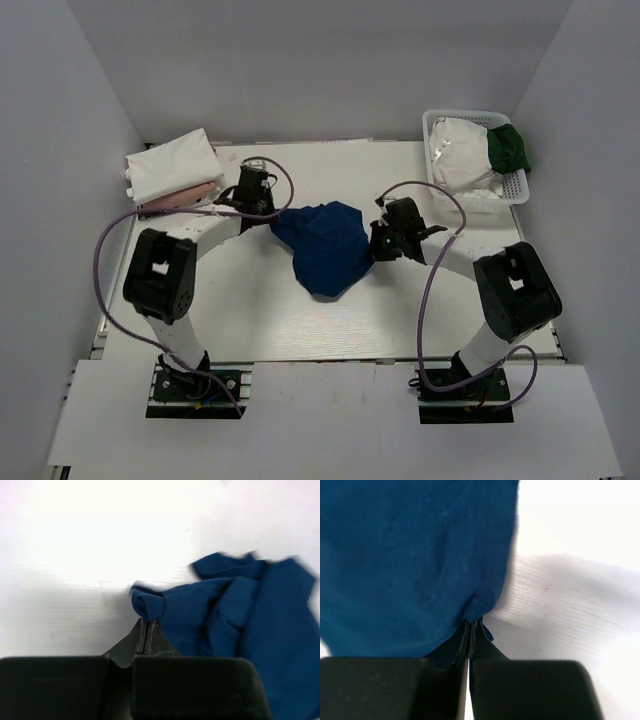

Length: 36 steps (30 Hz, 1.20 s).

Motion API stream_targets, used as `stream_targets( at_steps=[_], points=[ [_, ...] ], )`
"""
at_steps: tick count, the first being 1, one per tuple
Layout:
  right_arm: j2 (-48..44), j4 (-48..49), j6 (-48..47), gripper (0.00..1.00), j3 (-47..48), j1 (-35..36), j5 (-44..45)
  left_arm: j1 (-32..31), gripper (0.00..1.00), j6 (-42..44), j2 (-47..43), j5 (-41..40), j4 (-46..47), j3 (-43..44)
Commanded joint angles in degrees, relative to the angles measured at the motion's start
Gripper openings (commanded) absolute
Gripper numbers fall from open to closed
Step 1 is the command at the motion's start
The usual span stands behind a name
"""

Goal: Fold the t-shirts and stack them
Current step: Flatten out the tshirt

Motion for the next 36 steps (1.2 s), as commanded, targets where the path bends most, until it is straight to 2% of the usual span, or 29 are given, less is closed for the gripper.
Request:
stream_targets(
  at_steps=[1,6,7,12,15,18,22,28,34,36],
  points=[
    [-7.28,3.23,-0.26,0.0,2.05,0.22,2.74,-0.18,0.0,0.88,-12.78,-4.11,6.88,-2.81],
    [-17.91,-0.11,-1.66,0.0,2.93,0.13,11.79,-0.18,0.0,1.94,-26.31,-8.68,7.68,-6.33],
    [-22.36,-0.12,-1.93,0.0,2.93,0.22,12.77,-0.18,0.0,1.94,-28.6,-9.21,8.2,-7.03],
    [-30.31,-1.08,-2.46,0.0,4.25,-0.13,26.91,-0.18,0.0,4.05,-43.61,-12.11,9.7,-9.32],
    [-35.23,-0.65,-4.56,0.0,5.83,-0.22,31.48,-0.18,0.0,5.8,-48.21,-12.81,9.17,-8.1],
    [-40.94,-1.17,-7.55,0.0,8.9,0.04,30.72,-0.18,0.0,7.38,-54.88,-8.09,9.17,-5.91],
    [-46.04,-1.52,-10.54,0.0,14.61,-0.13,29.65,-0.18,0.0,7.92,-59.55,-4.39,9.7,-3.01],
    [-53.51,-3.98,-14.5,0.0,23.84,-0.04,31.32,0.95,0.0,9.84,-67.45,-3.85,7.16,3.05],
    [-53.61,-8.89,-17.92,0.0,36.57,-0.13,31.5,0.96,0.0,12.57,-68.96,-1.13,6.01,12.98],
    [-53.0,-9.08,-18.45,0.0,37.73,-0.13,30.88,0.96,0.0,13.1,-67.12,-0.08,6.01,16.58]
  ],
)
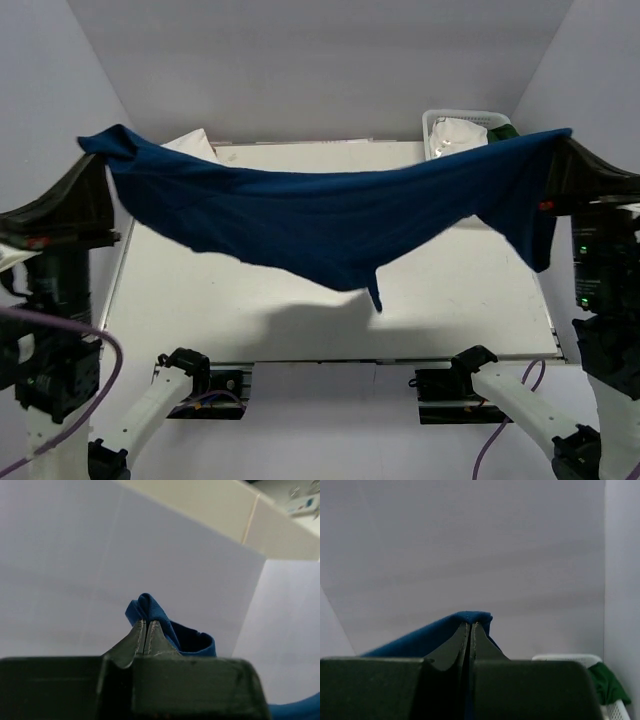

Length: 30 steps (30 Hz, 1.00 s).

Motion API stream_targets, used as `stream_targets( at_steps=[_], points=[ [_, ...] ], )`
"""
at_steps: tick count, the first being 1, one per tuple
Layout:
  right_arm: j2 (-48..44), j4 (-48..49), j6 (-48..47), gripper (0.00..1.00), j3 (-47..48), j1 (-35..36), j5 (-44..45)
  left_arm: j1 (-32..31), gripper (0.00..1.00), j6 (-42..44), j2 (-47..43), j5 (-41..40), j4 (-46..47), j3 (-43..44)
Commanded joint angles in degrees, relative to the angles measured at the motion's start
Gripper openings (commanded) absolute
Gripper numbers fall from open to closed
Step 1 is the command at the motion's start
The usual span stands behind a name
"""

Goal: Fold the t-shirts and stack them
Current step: Flatten out the tshirt

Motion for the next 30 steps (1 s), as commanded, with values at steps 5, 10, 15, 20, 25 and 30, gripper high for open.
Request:
stream_targets(
  at_steps=[5,10,15,20,25,30],
  points=[
    [5.45,2.74,-6.1,0.0,-0.72,0.18,8.33,0.39,0.0,2.13,10.67,0.41,1.23,8.08],
    [15.21,1.35,-2.16,0.0,-4.33,-0.26,16.98,-0.14,0.0,4.32,25.17,-13.89,1.75,8.87],
    [34.07,-0.15,6.63,0.0,-10.29,-2.45,15.23,1.09,0.0,4.85,45.72,-28.23,1.59,9.03],
    [44.31,-0.94,12.88,0.9,-15.49,-3.95,1.44,4.52,0.59,-2.86,74.12,-30.63,-15.79,23.24],
    [49.5,-2.0,13.15,0.9,-17.42,-3.87,-6.39,5.05,1.0,-3.5,78.29,-27.21,-18.12,21.28],
    [50.12,0.55,12.88,0.9,-21.82,-3.95,-10.88,3.82,1.0,-4.19,72.84,-20.44,-13.63,9.5]
  ],
)
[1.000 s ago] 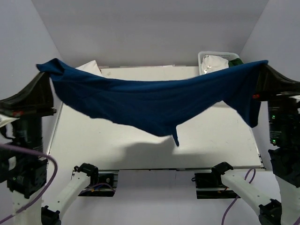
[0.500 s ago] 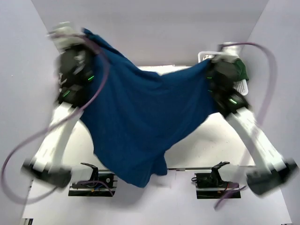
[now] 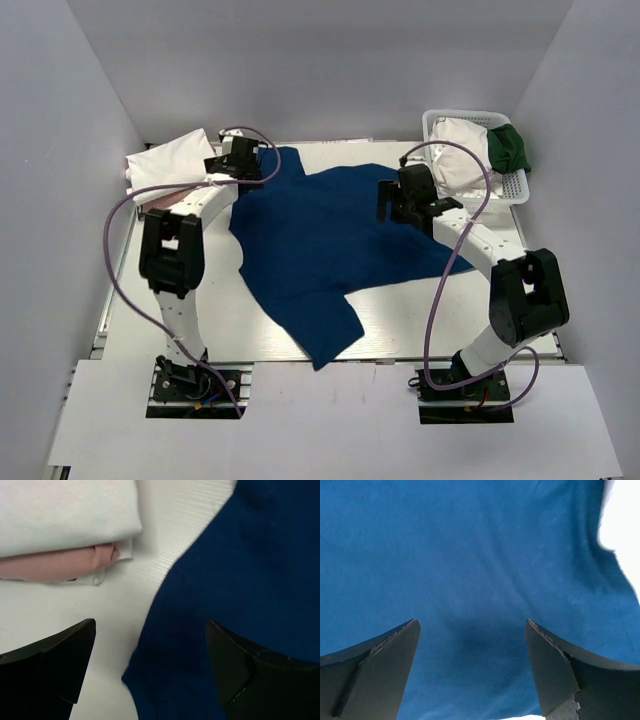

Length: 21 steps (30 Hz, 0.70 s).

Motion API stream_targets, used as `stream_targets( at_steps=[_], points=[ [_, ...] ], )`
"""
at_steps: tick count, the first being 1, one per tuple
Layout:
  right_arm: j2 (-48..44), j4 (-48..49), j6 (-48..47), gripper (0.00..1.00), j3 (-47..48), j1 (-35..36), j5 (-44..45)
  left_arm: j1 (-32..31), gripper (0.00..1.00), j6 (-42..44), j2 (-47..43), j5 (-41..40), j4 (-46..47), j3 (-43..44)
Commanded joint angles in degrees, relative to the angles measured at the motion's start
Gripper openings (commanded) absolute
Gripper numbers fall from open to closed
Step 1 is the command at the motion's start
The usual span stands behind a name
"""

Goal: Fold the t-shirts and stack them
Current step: Flatten out the tshirt

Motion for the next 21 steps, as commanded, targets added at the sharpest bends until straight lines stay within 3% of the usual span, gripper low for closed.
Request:
stream_targets(
  at_steps=[1,7,10,15,21],
  points=[
    [-0.35,3.69,1.15,0.9,-2.91,-0.06,-5.93,-1.45,1.0,-1.53,-12.03,4.96,4.27,-4.66],
    [5.36,3.96,0.71,0.9,-3.63,0.2,-11.13,-1.98,1.0,-2.68,-15.12,21.04,10.59,-16.36],
    [7.48,4.14,0.79,0.9,-3.27,0.46,-11.93,-1.98,1.0,-2.68,-13.02,24.57,10.61,-16.3],
    [10.29,4.49,2.11,0.9,-4.33,0.9,-14.91,-1.98,1.0,-3.91,-8.18,24.58,4.1,-13.57],
    [7.84,10.29,7.56,0.9,-14.25,5.81,-24.4,-1.46,1.0,-6.18,-10.98,25.11,4.46,-23.12]
  ],
)
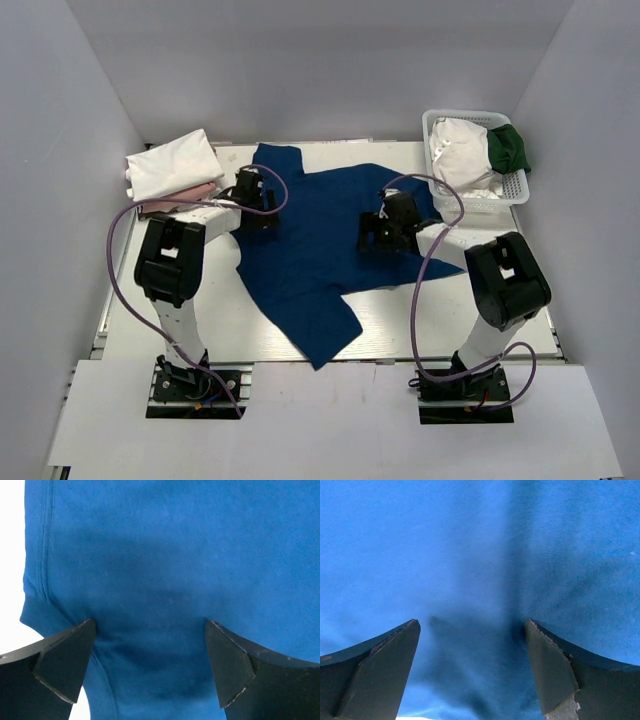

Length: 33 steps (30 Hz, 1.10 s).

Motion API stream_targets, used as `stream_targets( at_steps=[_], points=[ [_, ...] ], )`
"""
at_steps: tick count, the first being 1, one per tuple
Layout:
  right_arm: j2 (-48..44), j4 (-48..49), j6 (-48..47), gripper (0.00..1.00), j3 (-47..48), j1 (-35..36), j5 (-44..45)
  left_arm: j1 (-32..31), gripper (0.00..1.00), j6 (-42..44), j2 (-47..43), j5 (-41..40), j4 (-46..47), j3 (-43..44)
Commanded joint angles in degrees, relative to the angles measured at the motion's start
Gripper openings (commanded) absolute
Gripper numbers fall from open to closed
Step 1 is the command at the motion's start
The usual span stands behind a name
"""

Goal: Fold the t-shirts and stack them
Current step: Flatten out the tshirt

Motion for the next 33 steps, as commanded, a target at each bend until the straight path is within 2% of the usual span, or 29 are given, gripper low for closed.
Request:
stream_targets(
  at_steps=[1,2,9,12,14,15,16,17,19,21,25,27,29,30,33],
  points=[
    [-1.0,1.74,5.48,0.9,-6.64,4.31,-8.64,1.19,1.0,-3.67,-5.17,0.91,-0.85,-4.56],
    [-1.17,1.4,5.84,0.9,-7.53,5.1,-9.09,1.2,1.0,-7.69,-5.88,-0.92,-2.6,-5.36],
    [-6.35,-5.71,6.19,0.9,-10.7,17.21,-10.67,1.2,1.0,-15.19,-18.79,-8.56,-5.85,-21.61],
    [-11.0,-7.74,5.67,0.9,-12.1,21.71,-11.81,1.2,1.0,-20.53,-21.78,-18.4,-17.16,-21.63],
    [-13.03,-10.01,2.87,0.9,-11.32,23.48,-12.43,1.2,1.0,-22.48,-22.84,-25.15,-20.35,-20.58],
    [-13.91,-10.98,1.99,0.9,-10.71,23.31,-11.39,1.2,1.0,-23.71,-23.72,-25.98,-21.41,-19.79],
    [-16.35,-11.34,0.76,0.9,-9.4,23.13,-9.64,1.81,1.0,-23.72,-23.73,-25.99,-21.42,-18.65],
    [-17.42,-11.35,0.66,0.9,-8.43,22.09,-1.35,1.81,1.0,-23.72,-24.51,-23.99,-20.81,-16.46],
    [-18.83,-10.99,2.66,0.9,-3.88,21.2,9.48,1.81,1.0,-19.71,-25.91,-20.99,-15.83,-14.78],
    [-17.8,-10.73,3.56,0.9,-1.31,17.52,14.45,1.81,1.0,-16.62,-26.97,-15.81,-11.95,-14.07],
    [-11.38,-10.46,1.1,0.9,7.81,9.35,14.55,1.81,1.0,-9.24,-28.38,-9.13,-5.7,-13.45],
    [-5.5,-11.52,-4.33,0.9,13.44,4.08,11.24,1.81,1.0,-8.0,-28.38,-8.24,-5.16,-13.45],
    [-0.51,-11.17,-14.14,0.9,17.05,0.91,8.85,1.81,1.0,-7.46,-28.38,-8.23,-3.94,-15.02],
    [0.75,-12.04,-16.63,0.9,18.2,0.37,3.88,1.81,1.0,-6.94,-27.69,-7.71,-3.93,-15.56],
    [6.55,-14.41,-25.17,0.9,22.6,-1.21,1.98,1.81,1.0,-6.94,-27.07,-7.18,-3.41,-16.87]
  ],
)
